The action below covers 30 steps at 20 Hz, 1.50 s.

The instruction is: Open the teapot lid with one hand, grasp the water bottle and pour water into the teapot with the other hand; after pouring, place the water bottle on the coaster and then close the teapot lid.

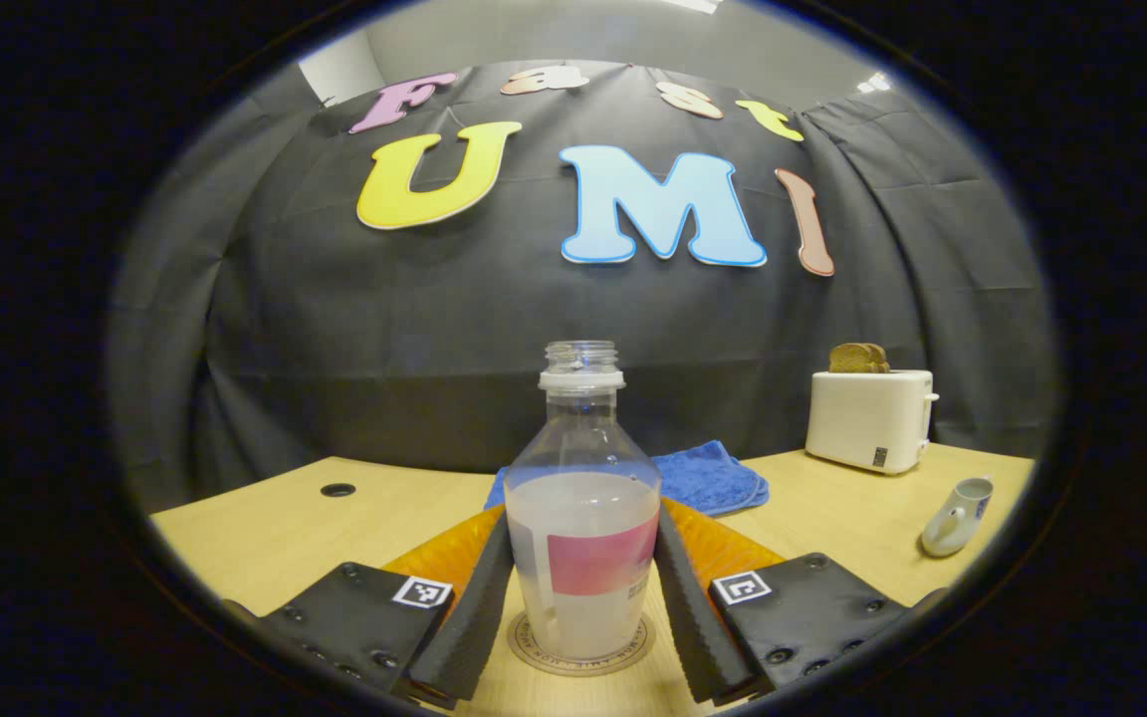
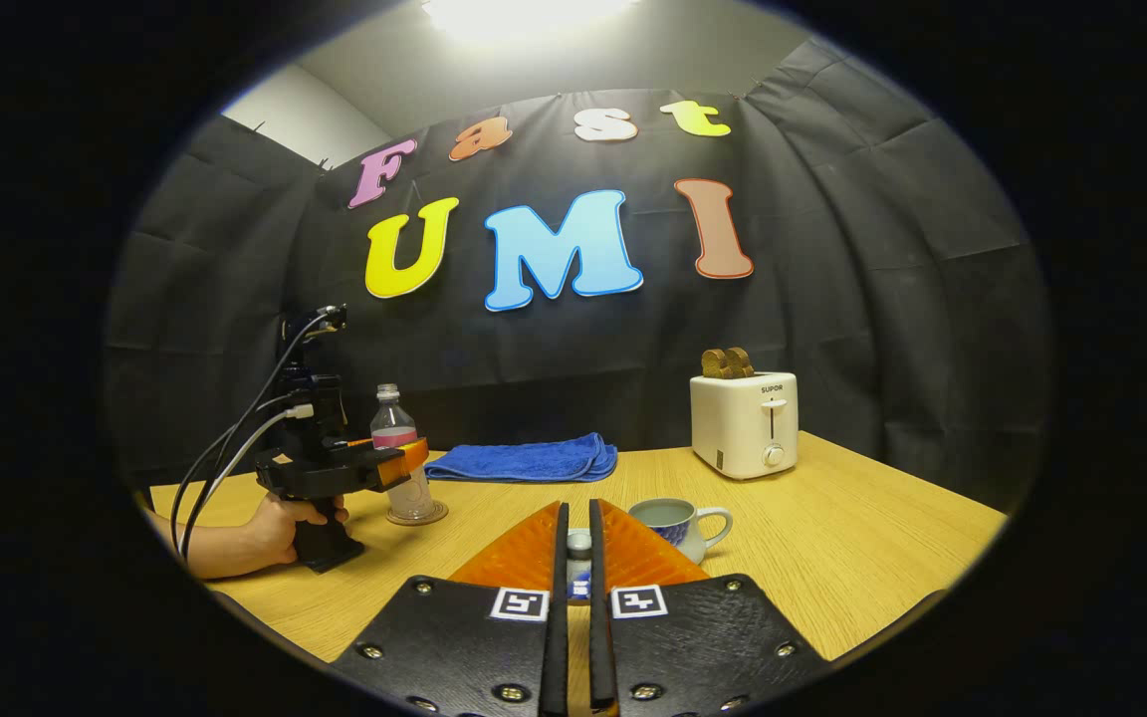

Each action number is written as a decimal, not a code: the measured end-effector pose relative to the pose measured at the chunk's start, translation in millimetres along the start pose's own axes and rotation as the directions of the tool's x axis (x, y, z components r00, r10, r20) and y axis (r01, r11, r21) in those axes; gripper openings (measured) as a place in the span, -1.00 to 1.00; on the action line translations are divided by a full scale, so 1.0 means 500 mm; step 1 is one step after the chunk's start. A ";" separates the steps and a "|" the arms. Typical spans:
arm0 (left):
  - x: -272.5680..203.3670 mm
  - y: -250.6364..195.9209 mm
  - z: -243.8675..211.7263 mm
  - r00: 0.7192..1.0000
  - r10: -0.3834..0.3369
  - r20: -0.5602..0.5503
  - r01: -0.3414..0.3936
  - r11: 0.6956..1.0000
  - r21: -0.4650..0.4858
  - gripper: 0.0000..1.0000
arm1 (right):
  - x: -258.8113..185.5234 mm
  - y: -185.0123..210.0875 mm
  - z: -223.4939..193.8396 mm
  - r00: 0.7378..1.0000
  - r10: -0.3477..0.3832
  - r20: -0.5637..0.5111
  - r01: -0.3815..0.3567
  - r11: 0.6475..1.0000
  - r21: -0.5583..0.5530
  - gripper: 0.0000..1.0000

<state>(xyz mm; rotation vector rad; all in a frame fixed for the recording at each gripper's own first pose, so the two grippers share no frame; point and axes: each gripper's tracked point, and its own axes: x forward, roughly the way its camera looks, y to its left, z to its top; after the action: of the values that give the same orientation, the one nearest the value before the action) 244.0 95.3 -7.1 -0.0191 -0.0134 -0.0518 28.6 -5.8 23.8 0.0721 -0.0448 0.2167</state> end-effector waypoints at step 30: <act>-0.114 -0.018 0.097 0.996 0.008 0.087 -0.012 0.999 0.051 1.00 | -0.012 0.003 0.021 1.000 -0.007 0.021 0.007 1.000 -0.019 -0.82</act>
<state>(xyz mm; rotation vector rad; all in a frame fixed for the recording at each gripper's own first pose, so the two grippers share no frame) 186.0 90.0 40.7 0.0297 -0.1013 -0.0406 22.0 -6.4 34.0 0.0558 -0.0671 0.2082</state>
